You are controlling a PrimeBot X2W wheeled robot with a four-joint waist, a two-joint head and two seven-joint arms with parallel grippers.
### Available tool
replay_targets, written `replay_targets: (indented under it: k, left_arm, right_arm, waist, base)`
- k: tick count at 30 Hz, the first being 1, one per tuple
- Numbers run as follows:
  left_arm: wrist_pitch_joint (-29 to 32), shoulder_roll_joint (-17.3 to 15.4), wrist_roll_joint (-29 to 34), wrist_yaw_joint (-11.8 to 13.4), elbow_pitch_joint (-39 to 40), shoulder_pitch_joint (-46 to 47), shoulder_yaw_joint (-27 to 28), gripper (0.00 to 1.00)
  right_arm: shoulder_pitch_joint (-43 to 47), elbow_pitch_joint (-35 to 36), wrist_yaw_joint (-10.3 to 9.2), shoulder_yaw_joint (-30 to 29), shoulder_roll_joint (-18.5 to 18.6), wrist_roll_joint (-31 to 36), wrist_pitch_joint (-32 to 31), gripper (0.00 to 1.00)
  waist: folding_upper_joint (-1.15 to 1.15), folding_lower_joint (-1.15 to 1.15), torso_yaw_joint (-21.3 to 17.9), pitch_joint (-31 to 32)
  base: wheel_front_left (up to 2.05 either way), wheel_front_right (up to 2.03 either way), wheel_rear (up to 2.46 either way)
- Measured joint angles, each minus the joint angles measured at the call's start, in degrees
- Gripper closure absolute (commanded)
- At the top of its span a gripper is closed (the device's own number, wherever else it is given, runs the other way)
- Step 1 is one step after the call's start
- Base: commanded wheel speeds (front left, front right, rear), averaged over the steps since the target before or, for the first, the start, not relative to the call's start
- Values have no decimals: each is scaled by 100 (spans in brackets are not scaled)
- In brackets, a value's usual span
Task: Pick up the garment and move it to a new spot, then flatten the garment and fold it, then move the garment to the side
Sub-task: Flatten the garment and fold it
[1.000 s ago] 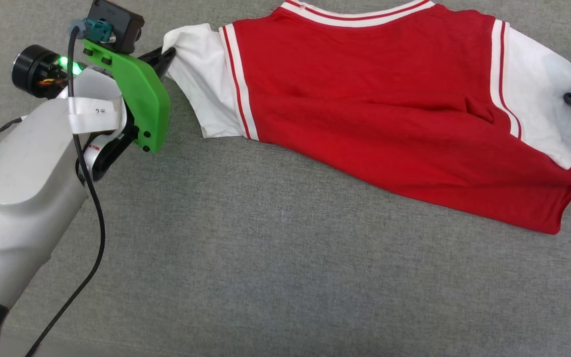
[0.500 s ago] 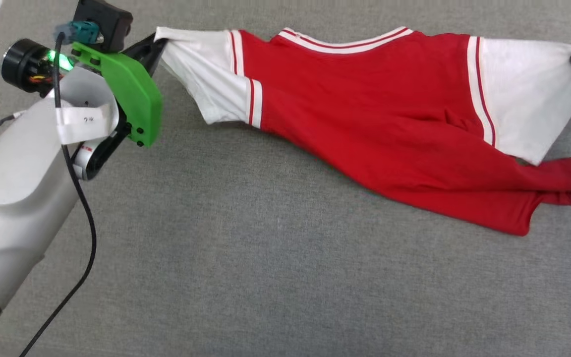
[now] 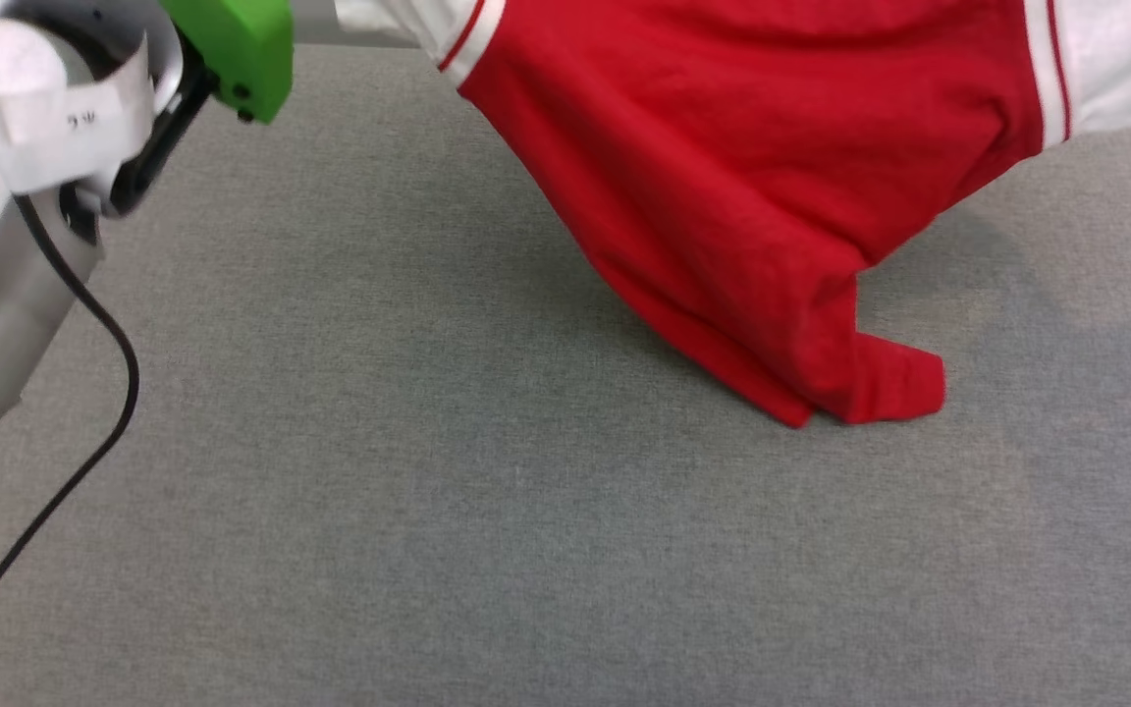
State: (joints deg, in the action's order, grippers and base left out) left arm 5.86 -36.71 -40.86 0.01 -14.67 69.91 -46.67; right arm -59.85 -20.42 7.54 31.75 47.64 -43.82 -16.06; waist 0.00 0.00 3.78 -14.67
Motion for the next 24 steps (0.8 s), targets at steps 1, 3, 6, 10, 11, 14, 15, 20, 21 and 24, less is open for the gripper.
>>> replay_targets:
  k: [1, 3, 6, 10, 11, 14, 15, 20, 21, 24]
  left_arm:
    - [33, 51, 4, -4, -19, 160, 16, 100]
    - [90, 178, 10, -35, -123, 498, 52, 100]
    - [120, 390, 58, -104, -387, 1090, 129, 100]
    - [66, 639, 248, -182, -923, 1953, 246, 100]
    - [40, 706, 259, -201, -1066, 2153, 280, 100]
    - [-53, 864, 333, -266, -1474, 2725, 346, 100]
    - [-110, 912, 361, -292, -1619, 2930, 374, 100]
    - [-298, 993, 441, -369, -2152, 3685, 471, 100]
    - [-386, 984, 532, -434, -2420, 4043, 505, 100]
    - [-486, 1004, 543, -524, -2676, 4239, 498, 100]
  right_arm:
    - [-132, 2, 0, -38, -1, 83, -8, 100]
    - [-430, -27, 0, -131, -22, 220, -54, 100]
    - [-1000, -198, 0, -266, -172, 541, -116, 100]
    - [-1885, -532, 0, -383, -458, 1018, -134, 100]
    - [-2114, -630, 0, -407, -545, 1118, -124, 100]
    - [-2761, -920, 0, -436, -755, 1421, -64, 100]
    - [-2999, -1042, 0, -453, -813, 1522, -15, 100]
    - [-3973, -1586, 0, -499, -1090, 1908, 246, 100]
    - [-4427, -1945, 0, -430, -1316, 2092, 410, 100]
    - [-4703, -2261, 0, -318, -1447, 2117, 571, 100]
  waist:
    - [0, 0, -30, -12]
    - [0, 0, -73, -78]
    - [0, 0, -129, -243]
    - [0, 0, -179, -547]
    - [0, 0, -192, -628]
    - [0, 0, -230, -853]
    - [0, 0, -244, -932]
    - [0, 0, -302, -1254]
    - [0, 0, -345, -1409]
    - [0, 0, -377, -1536]
  base:
    - [0, 0, 0]
    - [0, 0, 0]
    - [0, 0, 0]
    - [0, 0, 0]
    - [0, 0, 0]
    - [0, 0, 0]
    - [0, 0, 0]
    - [0, 0, 0]
    - [0, 0, 0]
    - [0, 0, 0]
